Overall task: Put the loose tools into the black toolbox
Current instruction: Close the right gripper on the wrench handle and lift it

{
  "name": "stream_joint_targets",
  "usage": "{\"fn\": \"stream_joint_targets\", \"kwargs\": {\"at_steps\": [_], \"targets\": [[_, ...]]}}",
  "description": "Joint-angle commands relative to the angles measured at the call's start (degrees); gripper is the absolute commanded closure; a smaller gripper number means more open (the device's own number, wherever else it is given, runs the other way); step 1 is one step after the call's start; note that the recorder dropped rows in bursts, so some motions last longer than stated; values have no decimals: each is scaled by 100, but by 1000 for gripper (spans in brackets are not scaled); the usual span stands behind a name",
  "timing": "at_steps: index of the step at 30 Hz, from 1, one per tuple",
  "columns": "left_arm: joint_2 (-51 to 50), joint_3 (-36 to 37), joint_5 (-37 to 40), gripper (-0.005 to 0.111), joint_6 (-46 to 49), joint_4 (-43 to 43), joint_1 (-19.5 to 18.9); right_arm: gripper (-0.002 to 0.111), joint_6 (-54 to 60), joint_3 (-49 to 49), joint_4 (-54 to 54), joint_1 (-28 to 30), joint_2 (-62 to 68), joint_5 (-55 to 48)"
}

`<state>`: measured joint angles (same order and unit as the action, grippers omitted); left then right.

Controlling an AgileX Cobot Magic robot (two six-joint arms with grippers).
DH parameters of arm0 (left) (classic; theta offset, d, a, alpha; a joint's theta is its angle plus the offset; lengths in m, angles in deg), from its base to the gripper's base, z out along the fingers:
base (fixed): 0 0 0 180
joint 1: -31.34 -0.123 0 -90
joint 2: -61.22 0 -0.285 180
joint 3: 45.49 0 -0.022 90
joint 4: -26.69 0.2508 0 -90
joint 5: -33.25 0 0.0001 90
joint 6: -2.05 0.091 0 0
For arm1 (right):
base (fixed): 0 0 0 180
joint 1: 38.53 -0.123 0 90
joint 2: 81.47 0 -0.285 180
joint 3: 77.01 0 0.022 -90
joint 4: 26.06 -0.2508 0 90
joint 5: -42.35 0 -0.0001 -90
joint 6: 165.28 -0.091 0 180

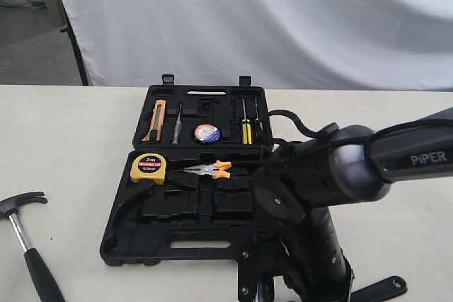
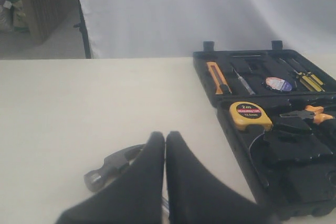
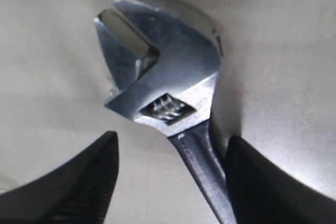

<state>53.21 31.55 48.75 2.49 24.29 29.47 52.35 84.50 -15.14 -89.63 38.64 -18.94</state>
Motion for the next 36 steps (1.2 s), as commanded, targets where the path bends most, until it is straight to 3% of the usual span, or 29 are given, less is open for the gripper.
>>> {"fn": "stream_joint_targets", "kwargs": {"at_steps": [1,5,9,16,36], "targets": [[22,18,-9,106,-44,29,48,73,54,-85,-43,-219,252,250],[22,18,-9,106,-44,29,48,96,-10,-85,-32,-592,252,403],[22,18,-9,106,-44,29,48,108,-102,-85,-48,-934,252,678],[22,18,-9,106,-44,29,48,109,-568,-85,-92,-1314,252,1433],[22,18,-9,106,-44,29,48,109,-839,-85,-638,-1328,252,2607]]}}
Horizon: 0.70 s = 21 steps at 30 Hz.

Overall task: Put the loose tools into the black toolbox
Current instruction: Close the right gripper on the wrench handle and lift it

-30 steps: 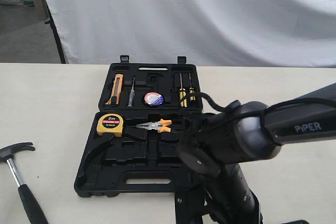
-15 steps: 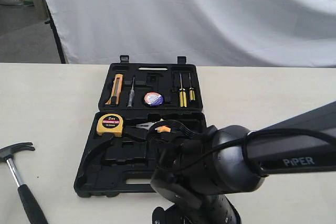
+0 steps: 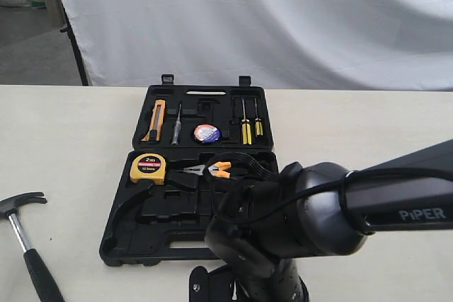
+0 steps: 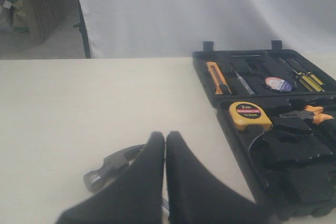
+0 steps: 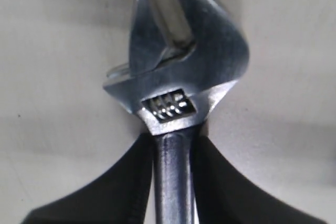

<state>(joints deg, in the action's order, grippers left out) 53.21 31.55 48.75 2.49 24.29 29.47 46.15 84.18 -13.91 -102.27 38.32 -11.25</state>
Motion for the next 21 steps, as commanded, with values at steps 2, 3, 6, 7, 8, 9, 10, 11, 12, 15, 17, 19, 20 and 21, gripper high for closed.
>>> {"fn": "stream_joint_targets", "kwargs": {"at_steps": [2,3,6,7,8,9,10,11,12,15,17,19,20,21], "targets": [[22,18,-9,106,-44,29,48,109,-233,-53,-761,-63,285,1959],[22,18,-9,106,-44,29,48,109,-233,-53,-761,-63,285,2012],[22,18,-9,106,-44,29,48,109,-233,-32,-780,-63,285,2070],[22,18,-9,106,-44,29,48,109,-248,14,-805,-63,285,2045],[22,18,-9,106,-44,29,48,109,-291,53,-805,-63,285,2034],[22,18,-9,106,-44,29,48,109,-309,105,-805,-63,285,1991],[22,18,-9,106,-44,29,48,109,-309,158,-805,-63,285,1991],[22,18,-9,106,-44,29,48,109,-309,188,-805,-63,285,1991],[22,18,-9,106,-44,29,48,109,-309,237,-805,-63,285,1991],[22,18,-9,106,-44,29,48,109,-299,293,-805,-63,285,2014],[22,18,-9,106,-44,29,48,109,-266,293,-805,-63,285,2014],[22,18,-9,106,-44,29,48,109,-267,293,-805,-63,285,2004],[22,18,-9,106,-44,29,48,109,-267,293,-805,-63,285,2004],[22,18,-9,106,-44,29,48,109,-267,293,-805,-63,285,2004]]}}
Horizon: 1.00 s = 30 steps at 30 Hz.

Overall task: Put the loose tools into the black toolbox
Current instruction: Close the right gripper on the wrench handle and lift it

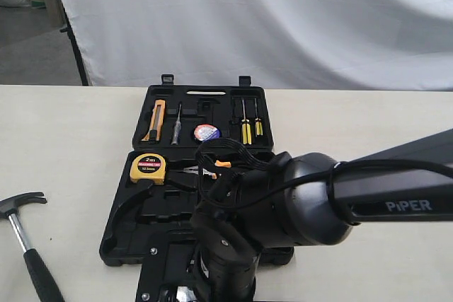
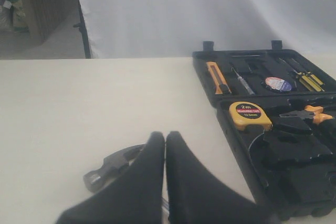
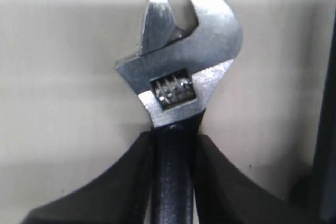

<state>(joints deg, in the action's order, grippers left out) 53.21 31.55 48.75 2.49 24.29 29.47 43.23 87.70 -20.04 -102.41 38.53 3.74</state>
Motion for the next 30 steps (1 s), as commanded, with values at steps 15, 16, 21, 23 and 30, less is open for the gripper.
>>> {"fn": "stream_joint_targets", "kwargs": {"at_steps": [15,16,21,23,30], "targets": [[22,18,-9,106,-44,29,48,109,289,-59,-348,-49,-173,338],[22,18,-9,106,-44,29,48,109,340,-59,-420,-49,-182,322],[22,18,-9,106,-44,29,48,109,401,-59,-494,-49,-265,193],[22,18,-9,106,-44,29,48,109,401,-59,-494,-49,-289,195],[22,18,-9,106,-44,29,48,109,401,-59,-494,-49,-472,168]]}}
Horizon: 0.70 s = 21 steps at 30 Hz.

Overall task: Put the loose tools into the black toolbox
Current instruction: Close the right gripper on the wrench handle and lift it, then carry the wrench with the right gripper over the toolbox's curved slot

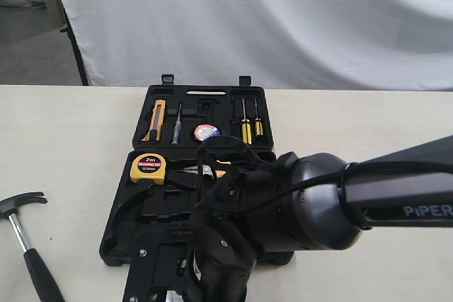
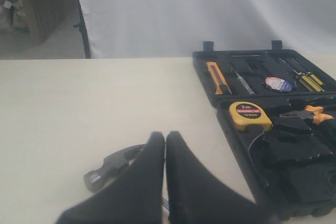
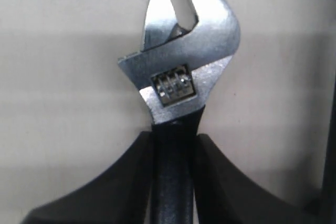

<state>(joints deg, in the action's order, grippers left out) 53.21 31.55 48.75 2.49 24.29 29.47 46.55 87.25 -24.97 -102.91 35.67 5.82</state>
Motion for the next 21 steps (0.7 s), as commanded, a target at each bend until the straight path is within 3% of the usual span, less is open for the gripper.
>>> {"fn": "stream_joint_targets", "kwargs": {"at_steps": [1,21], "targets": [[22,18,-9,106,-44,29,48,109,69,-14,-1,1,-218,-66],[22,18,-9,106,-44,29,48,109,113,533,265,30,-595,-758]]}}
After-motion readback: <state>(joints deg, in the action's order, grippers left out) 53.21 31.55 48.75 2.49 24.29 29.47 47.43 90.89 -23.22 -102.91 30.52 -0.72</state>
